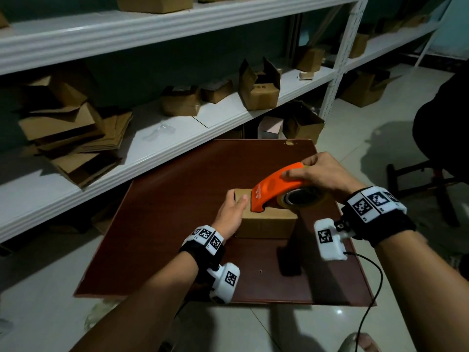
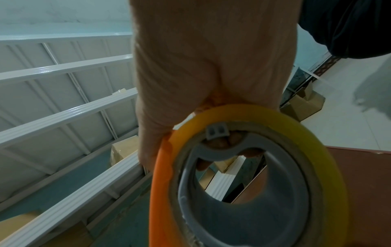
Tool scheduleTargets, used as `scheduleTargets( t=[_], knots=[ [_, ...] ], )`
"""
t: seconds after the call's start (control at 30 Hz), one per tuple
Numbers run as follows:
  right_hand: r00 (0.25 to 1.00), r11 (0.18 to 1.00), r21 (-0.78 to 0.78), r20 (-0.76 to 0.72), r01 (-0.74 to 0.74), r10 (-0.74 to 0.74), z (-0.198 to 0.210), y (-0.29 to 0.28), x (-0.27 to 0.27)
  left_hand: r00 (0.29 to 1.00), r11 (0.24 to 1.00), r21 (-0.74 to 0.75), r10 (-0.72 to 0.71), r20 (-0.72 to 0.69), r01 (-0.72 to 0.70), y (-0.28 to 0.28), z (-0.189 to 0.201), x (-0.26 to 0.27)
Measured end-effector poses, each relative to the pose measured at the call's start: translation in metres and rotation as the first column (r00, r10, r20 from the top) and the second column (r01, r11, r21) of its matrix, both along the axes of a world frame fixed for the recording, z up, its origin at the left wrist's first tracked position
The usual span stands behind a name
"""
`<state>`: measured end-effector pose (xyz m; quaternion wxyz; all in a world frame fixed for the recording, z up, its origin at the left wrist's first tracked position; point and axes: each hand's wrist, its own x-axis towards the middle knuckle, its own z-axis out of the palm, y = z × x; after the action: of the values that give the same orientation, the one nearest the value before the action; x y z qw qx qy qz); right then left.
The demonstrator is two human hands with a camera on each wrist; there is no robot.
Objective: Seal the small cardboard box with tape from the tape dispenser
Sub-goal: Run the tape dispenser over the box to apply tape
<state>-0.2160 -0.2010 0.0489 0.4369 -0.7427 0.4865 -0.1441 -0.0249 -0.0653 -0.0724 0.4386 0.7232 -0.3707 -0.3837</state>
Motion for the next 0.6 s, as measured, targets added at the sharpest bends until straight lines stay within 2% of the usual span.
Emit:
scheduleTargets(
  t=[0.13,0.37,0.6],
  knots=[
    [1.0,1.0,-0.006,0.009,-0.015,0.015,-0.001,0.0,0.002,0.992,0.999,0.053,-0.015,0.128,0.009,-0.003,0.008,0.007],
    [0.997,0.997,0.007,0.016,-0.078,0.078,-0.002,0.012,0.012,0.978,0.985,0.159,-0.103,0.182,0.075,0.002,0.023,0.034],
    [0.991,0.991,0.018,0.021,-0.133,0.132,-0.003,0.024,0.026,0.978,0.984,0.172,-0.076,0.193,0.043,0.007,0.022,0.064]
  ],
)
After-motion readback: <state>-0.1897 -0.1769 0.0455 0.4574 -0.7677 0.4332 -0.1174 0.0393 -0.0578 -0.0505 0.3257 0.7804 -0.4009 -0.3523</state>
